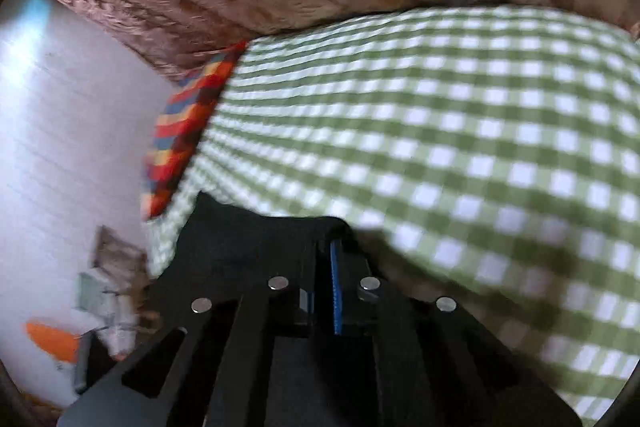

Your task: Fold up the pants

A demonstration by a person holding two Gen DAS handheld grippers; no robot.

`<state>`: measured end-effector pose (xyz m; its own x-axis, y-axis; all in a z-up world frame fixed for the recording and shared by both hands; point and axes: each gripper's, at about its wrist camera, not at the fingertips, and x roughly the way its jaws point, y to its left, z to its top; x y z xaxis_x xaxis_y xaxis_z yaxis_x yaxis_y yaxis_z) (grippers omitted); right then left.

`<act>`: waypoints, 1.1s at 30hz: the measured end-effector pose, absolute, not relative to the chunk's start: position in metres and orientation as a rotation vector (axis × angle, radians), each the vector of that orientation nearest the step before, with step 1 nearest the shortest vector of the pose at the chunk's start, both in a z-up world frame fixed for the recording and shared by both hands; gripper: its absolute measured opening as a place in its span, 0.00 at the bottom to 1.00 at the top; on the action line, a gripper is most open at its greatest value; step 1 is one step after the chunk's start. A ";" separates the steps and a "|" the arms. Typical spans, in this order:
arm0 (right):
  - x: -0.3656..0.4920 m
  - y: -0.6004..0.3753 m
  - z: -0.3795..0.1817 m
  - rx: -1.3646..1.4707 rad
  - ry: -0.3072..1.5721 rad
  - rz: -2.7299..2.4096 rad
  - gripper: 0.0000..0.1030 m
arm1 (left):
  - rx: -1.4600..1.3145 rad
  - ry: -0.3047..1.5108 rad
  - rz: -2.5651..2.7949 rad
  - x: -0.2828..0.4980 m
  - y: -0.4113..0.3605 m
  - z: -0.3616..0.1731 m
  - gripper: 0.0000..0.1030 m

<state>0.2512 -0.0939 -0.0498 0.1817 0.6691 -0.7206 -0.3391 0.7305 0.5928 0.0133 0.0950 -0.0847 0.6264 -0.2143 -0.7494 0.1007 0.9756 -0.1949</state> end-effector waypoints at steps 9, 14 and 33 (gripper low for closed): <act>0.224 -0.071 -0.045 0.100 1.113 0.625 0.23 | -0.151 0.866 -0.164 0.015 0.096 -0.084 0.35; 0.171 -0.069 -0.002 -0.074 0.921 0.537 0.55 | -0.204 0.846 -0.133 0.004 0.109 -0.077 0.35; 0.083 -0.038 0.019 -0.300 0.778 0.499 0.56 | -0.312 0.819 -0.008 -0.024 0.145 -0.059 0.42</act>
